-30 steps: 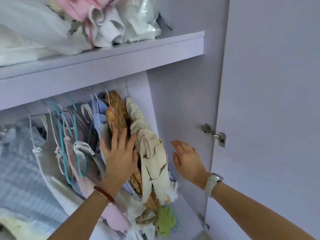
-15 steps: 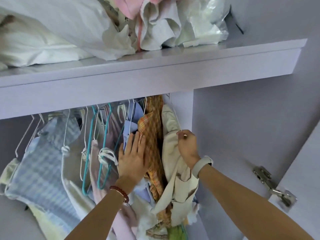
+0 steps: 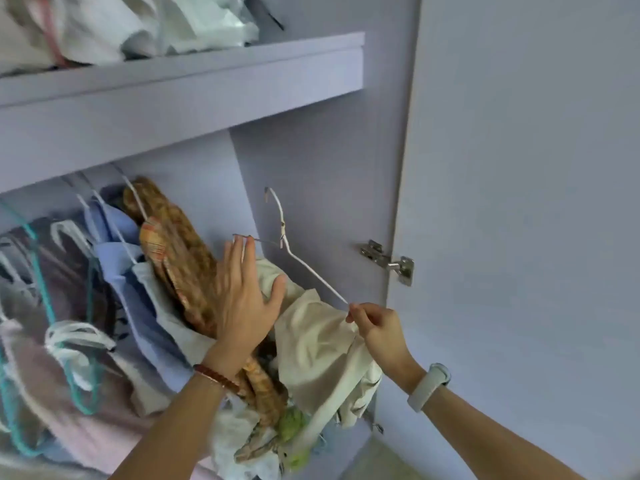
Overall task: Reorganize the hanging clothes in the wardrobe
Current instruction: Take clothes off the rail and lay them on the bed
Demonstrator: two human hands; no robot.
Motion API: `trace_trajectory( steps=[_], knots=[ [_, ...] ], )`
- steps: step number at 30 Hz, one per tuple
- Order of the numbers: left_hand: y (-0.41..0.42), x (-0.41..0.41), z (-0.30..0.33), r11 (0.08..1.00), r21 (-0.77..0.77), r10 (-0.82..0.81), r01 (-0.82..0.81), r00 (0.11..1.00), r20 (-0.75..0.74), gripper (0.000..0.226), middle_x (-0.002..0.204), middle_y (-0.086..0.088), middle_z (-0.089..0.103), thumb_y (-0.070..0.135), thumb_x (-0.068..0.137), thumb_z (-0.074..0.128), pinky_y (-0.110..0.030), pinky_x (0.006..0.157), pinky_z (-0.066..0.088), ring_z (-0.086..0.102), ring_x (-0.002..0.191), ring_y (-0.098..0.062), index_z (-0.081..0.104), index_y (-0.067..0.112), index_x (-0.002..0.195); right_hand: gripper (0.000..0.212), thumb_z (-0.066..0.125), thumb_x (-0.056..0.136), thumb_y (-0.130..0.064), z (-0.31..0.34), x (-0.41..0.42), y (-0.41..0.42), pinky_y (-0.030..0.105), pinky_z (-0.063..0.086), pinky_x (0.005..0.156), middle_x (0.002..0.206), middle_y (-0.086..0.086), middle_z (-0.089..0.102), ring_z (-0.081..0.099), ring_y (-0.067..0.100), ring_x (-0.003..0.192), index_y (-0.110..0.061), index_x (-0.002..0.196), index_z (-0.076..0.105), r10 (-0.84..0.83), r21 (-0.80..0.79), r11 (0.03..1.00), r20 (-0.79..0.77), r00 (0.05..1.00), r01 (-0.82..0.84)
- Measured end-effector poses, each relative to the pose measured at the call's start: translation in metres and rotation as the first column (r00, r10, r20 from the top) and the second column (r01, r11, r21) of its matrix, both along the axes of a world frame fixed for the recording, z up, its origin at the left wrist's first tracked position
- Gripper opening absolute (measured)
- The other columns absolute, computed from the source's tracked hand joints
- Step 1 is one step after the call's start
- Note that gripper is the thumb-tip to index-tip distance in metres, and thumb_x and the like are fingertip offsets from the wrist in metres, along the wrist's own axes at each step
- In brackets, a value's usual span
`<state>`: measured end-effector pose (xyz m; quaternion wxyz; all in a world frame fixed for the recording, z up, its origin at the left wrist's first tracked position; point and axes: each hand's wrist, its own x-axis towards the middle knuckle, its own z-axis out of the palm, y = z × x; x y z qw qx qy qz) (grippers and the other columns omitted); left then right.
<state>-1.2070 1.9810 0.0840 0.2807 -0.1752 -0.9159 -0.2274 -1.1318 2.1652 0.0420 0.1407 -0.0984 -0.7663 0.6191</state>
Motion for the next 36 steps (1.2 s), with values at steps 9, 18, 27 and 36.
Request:
trace_trajectory(
  steps=[9, 18, 27, 36],
  knots=[
    [0.151, 0.116, -0.084, 0.786, 0.261, -0.615, 0.561, 0.66, 0.431, 0.024, 0.065, -0.003, 0.06, 0.017, 0.097, 0.043, -0.029, 0.061, 0.034, 0.061, 0.066, -0.033, 0.051, 0.012, 0.075, 0.044, 0.051, 0.092, -0.032, -0.049, 0.235, 0.101, 0.012, 0.028, 0.046, 0.038, -0.011, 0.044, 0.037, 0.002, 0.038, -0.02, 0.049, 0.051, -0.387, 0.247, 0.918, 0.378, 0.841, 0.311],
    [0.261, 0.267, -0.126, 0.349, 0.244, -0.747, 0.905, 0.111, 0.656, 0.032, 0.059, 0.005, 0.058, 0.03, 0.097, 0.04, -0.031, 0.062, 0.039, 0.056, 0.059, -0.014, 0.044, 0.028, 0.065, 0.034, 0.046, 0.09, -0.043, -0.058, 0.407, 0.134, 0.027, 0.036, 0.059, 0.064, -0.006, 0.053, 0.047, 0.015, 0.061, -0.017, 0.073, 0.06, -0.621, 0.58, 0.75, 0.45, 0.641, 0.319],
    [0.369, 0.429, -0.091, -0.11, 0.28, -0.876, 0.954, -0.226, 0.425, 0.032, 0.044, 0.015, 0.04, 0.035, 0.092, 0.05, -0.023, 0.046, 0.03, 0.041, 0.045, -0.006, 0.048, 0.028, 0.061, 0.017, 0.05, 0.092, -0.028, -0.056, 0.547, 0.137, 0.022, 0.039, 0.06, 0.059, -0.019, 0.051, 0.045, 0.006, 0.057, -0.019, 0.098, 0.064, -0.865, 0.432, 0.492, 0.339, 0.37, 0.756],
    [0.427, 0.556, -0.123, -0.211, 0.315, -0.596, 0.925, -0.377, 0.709, 0.039, 0.043, 0.011, 0.048, 0.044, 0.091, 0.048, -0.034, 0.059, 0.037, 0.046, 0.053, -0.016, 0.054, 0.028, 0.057, 0.023, 0.047, 0.092, -0.027, -0.074, 0.64, 0.123, 0.024, 0.036, 0.056, 0.047, -0.013, 0.044, 0.043, 0.006, 0.046, -0.016, 0.087, 0.066, -0.86, 0.381, 0.361, 0.488, 0.147, 0.851]
  ],
)
